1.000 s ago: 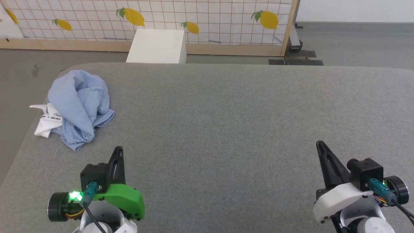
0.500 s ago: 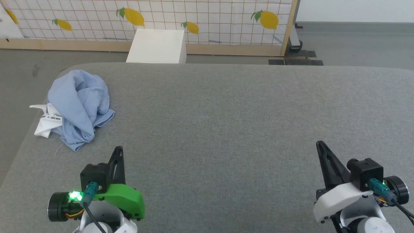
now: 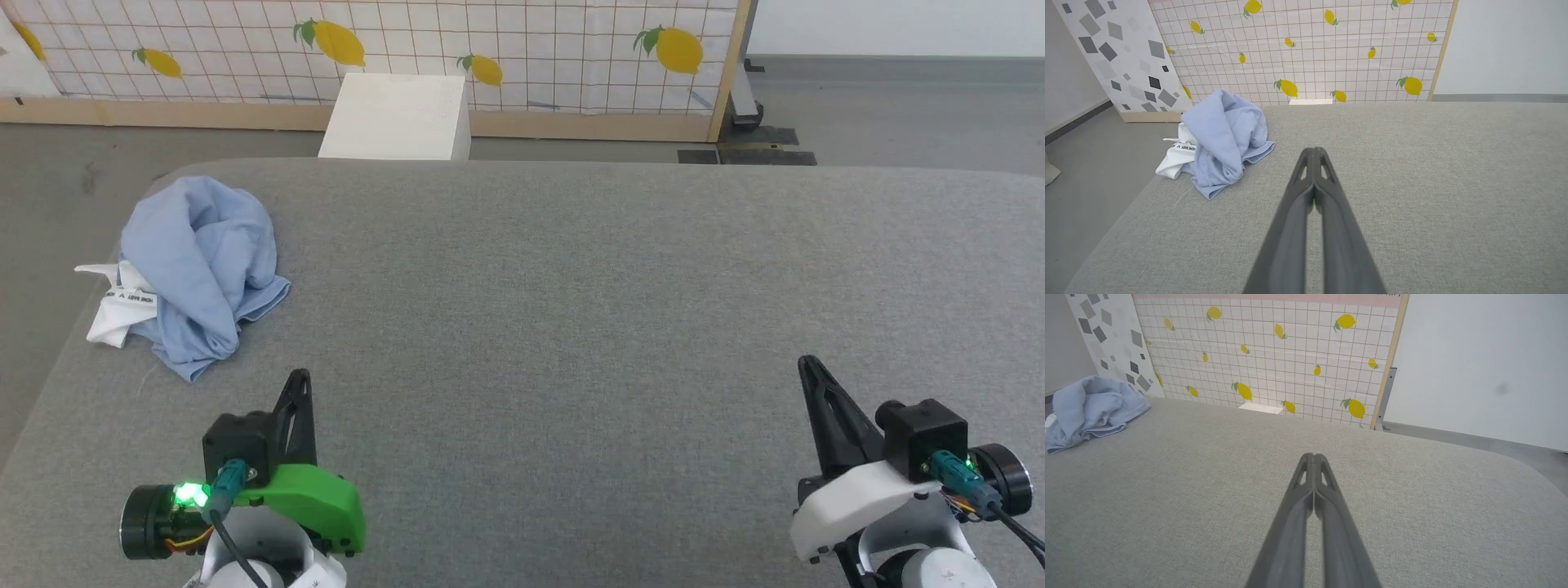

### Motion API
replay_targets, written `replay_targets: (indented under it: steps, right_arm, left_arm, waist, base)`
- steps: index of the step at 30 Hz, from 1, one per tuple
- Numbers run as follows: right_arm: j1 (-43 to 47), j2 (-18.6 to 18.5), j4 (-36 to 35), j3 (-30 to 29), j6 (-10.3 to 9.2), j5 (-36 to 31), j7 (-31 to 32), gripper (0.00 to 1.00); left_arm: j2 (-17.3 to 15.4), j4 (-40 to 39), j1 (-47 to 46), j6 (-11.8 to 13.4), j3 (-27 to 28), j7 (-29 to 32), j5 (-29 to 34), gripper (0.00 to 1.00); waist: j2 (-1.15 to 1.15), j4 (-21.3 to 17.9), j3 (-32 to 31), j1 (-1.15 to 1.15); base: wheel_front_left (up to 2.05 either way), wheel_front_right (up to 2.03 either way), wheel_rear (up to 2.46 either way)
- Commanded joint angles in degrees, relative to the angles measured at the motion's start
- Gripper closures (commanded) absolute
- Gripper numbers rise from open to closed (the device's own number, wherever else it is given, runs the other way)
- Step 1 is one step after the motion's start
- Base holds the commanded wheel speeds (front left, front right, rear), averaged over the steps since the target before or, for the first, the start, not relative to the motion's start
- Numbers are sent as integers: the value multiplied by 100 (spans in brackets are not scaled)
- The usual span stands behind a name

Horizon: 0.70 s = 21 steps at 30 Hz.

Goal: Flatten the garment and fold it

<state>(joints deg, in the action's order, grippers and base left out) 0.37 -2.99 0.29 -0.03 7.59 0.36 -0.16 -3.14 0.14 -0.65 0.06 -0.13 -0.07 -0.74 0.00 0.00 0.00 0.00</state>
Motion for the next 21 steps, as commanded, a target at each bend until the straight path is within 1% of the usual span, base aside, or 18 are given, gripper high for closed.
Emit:
replay_targets:
  steps: [1,21]
  right_arm:
    - [-37,12,-29,3,-10,-36,16,100]
    - [-37,12,-29,3,-10,-36,16,100]
  left_arm:
    - [26,-14,65,-6,13,7,74,100]
    - [26,-14,65,-6,13,7,74,100]
  waist:
    - [0,0,0,0]
    - [0,0,0,0]
  base:
    - [0,0,0]
    - [0,0,0]
